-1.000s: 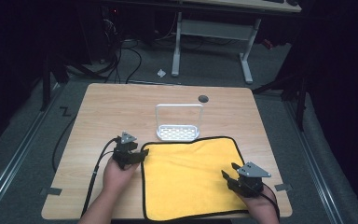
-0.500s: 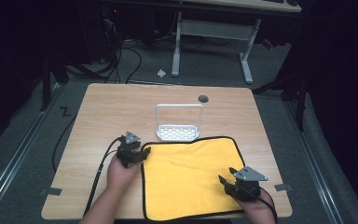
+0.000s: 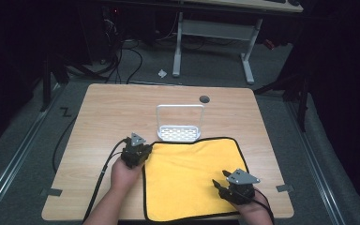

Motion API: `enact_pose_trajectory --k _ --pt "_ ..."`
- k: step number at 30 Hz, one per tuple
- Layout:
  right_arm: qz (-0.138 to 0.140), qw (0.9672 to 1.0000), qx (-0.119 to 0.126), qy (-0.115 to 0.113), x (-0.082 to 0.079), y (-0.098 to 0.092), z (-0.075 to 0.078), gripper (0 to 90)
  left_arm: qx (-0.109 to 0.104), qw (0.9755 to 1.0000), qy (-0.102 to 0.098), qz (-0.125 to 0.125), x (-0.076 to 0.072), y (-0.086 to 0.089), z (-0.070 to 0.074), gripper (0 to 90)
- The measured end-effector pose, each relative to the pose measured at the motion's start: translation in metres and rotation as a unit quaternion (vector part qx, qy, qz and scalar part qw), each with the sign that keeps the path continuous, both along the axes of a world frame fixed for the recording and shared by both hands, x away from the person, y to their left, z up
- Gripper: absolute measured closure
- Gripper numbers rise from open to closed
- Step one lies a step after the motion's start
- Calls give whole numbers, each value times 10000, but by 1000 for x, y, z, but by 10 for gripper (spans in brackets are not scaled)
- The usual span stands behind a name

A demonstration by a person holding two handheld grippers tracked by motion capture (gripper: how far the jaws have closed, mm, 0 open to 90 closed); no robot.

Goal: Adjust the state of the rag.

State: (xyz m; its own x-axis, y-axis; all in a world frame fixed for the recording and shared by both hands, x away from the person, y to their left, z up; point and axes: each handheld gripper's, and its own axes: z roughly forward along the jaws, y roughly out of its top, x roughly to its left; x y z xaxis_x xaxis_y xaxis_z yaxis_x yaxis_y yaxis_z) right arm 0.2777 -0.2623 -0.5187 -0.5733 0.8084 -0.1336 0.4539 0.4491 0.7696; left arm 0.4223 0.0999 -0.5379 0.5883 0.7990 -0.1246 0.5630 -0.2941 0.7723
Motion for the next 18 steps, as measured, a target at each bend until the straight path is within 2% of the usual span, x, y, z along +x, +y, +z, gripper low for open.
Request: enact_pose_trajectory --k 1,2,3,6,8,12,15,18 --pt "0 10000 0 0 0 0 0 466 0 10000 0 0 0 0 0 805" --pt "54 9998 -131 -112 1 3 -2 462 -382 9989 277 -28 5 8 -1 807" --pt "69 9998 -149 -90 2 5 -3 459 -482 9983 334 8 6 10 -2 809" --pt "106 9997 -225 -56 4 11 -3 462 -304 9994 155 -15 2 6 0 811" --pt "131 9997 -207 -64 4 13 -3 464 -272 9996 125 -20 1 5 0 811" --pt "219 9990 -368 -158 7 21 -1 451 -369 9991 196 11 1 8 -1 808" --pt "340 9993 -160 -67 13 27 0 397 -378 9990 218 -4 1 9 -1 809" --pt "411 9990 -129 -70 13 32 -1 391 -362 9991 206 -1 0 9 -1 809"
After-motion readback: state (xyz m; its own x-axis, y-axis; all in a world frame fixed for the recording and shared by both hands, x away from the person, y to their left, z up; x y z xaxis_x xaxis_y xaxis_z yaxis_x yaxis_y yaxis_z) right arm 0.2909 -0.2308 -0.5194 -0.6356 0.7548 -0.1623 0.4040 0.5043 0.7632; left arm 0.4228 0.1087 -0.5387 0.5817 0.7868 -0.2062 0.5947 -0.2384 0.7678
